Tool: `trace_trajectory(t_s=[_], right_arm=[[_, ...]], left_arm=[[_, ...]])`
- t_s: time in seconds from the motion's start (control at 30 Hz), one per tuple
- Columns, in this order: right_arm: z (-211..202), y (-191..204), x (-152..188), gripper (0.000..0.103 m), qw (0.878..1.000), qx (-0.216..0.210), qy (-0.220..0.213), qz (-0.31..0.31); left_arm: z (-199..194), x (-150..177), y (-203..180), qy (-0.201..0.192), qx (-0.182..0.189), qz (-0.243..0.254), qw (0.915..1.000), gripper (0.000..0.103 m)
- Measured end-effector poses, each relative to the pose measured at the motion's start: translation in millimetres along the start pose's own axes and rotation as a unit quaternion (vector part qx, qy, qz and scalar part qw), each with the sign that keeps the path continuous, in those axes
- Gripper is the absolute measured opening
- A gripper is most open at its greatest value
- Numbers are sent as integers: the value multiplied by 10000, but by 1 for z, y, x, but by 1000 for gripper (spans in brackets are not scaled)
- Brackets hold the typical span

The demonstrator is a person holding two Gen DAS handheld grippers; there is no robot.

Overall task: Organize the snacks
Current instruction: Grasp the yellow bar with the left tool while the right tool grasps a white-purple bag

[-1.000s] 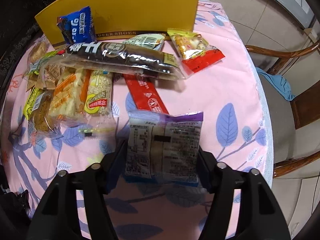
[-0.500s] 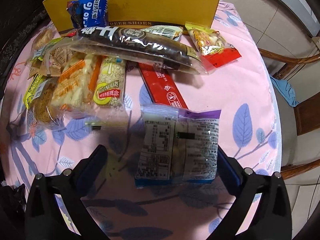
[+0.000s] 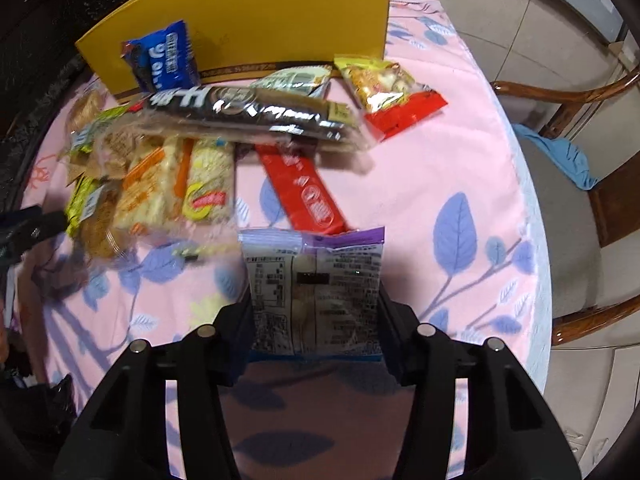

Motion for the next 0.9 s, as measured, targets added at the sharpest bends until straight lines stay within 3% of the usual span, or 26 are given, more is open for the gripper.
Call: trace_trajectory(t_s=[0.17, 0.3, 0.4, 0.47, 0.53, 0.6, 0.67, 0.8, 0.9], right_arm=[[0, 7, 6, 55, 10000, 35, 49, -63], [3, 8, 1, 55, 10000, 37, 25, -41], [0, 10, 3, 57, 9999, 63, 26, -73], [1, 11, 2, 58, 9999, 74, 32, -87], [2, 12, 1, 58, 9999, 71, 31, -86], [3, 13, 1, 58, 10000, 51, 20, -64], [2, 11, 1, 58, 10000, 34, 13, -52], [2, 11, 2, 57, 9999, 70, 18, -87], [1, 10, 2, 55, 10000, 67, -8, -68]], left_arm=[[17, -7, 14, 114, -80, -189, 9997, 101], [26, -7, 20, 190, 79, -323, 9993, 98], [27, -2, 3, 106, 29, 69, 9999, 88], [28, 0, -15, 6, -87, 435, 9990, 75], [30, -4, -19, -11, -82, 405, 9991, 72], [30, -10, -20, -73, -119, 314, 9994, 59], [28, -14, -19, -139, -134, 305, 9994, 24], [27, -10, -22, -177, -169, 469, 9986, 22], [21, -1, -20, -78, -39, 318, 9995, 21]])
Point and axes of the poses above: each gripper's, at about its wrist camera, not at the fingertips, and z roughly the way its jaws point, y to its left, x to its underside, the point moved 3 cm from there along z, roughly the way its jaws point, and after that the axes turned 15 degrees about -z, right-handed, at the moved point
